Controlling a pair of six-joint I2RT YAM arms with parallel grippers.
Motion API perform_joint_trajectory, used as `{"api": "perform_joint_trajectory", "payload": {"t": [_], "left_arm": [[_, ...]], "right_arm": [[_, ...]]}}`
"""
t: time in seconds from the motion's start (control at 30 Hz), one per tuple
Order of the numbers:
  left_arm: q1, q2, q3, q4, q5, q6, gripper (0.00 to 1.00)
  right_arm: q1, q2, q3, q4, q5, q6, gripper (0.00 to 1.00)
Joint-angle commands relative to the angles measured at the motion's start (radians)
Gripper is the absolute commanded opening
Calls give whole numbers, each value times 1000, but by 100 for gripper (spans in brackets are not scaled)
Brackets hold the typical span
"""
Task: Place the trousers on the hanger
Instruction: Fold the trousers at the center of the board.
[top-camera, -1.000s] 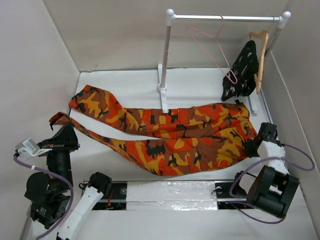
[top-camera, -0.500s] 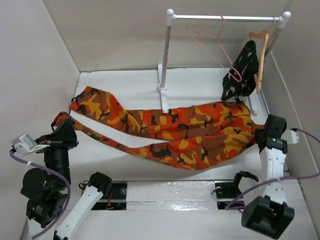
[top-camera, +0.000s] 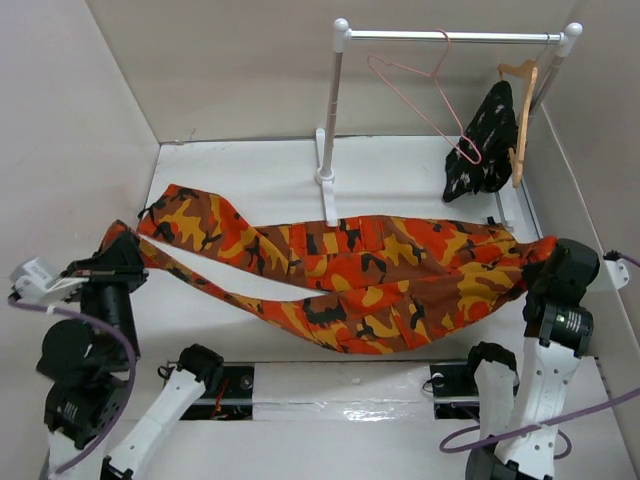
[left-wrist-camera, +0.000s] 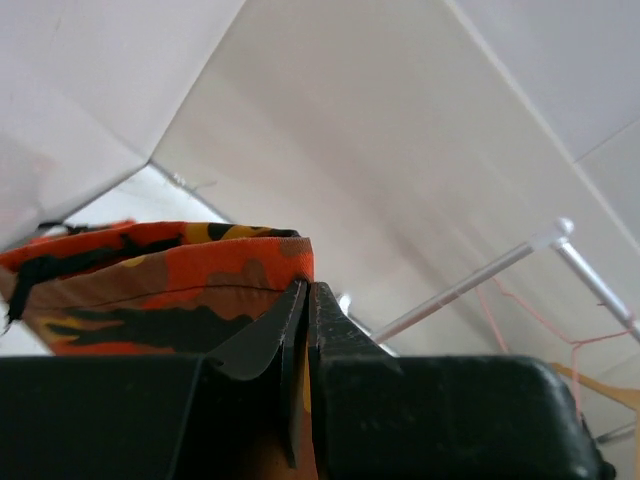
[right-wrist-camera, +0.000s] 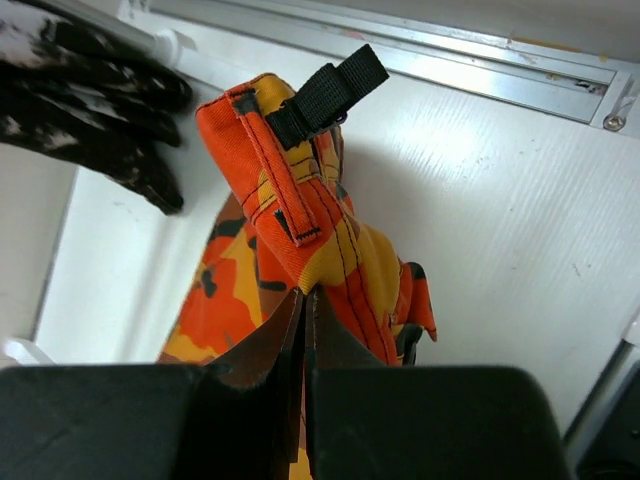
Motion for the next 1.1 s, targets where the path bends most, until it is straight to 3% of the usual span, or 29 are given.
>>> {"api": "perform_joint_trajectory", "payload": {"t": [0.0, 0.17, 0.27, 0.4, 0.53, 0.57, 0.63, 0.7, 0.87, 1.07], "left_arm": [[-2, 87, -49, -26, -58, -99, 0], [-2, 266, -177, 17, -131, -183, 0], [-2, 407, -170, -40, -194, -262, 0], [66, 517, -115, -65, -274, -236, 0], [347, 618, -77, -43, -155, -92, 0], [470, 657, -74, -46, -101, -77, 0], [488, 684, -62, -97, -110, -141, 0], [606, 719, -45, -117, 10, -191, 0], [644, 871, 145, -233, -67, -224, 0], [644, 1003, 291, -200, -107, -178, 0]], "right_arm": [[-2, 48, 50, 31, 0, -84, 3], [8, 167, 61, 80, -32, -104, 0], [-2, 201, 41, 131, -67, -96, 1], [-2, 273, 1, 211, -84, -64, 0], [-12, 439, 51, 162, -95, -33, 0], [-12, 471, 68, 157, -103, -35, 0], [-12, 491, 118, 140, -101, -40, 0], [5, 516, 126, 139, -78, -44, 0], [25, 572, 125, 182, -48, -64, 0], [57, 697, 209, 223, -32, -58, 0]]}}
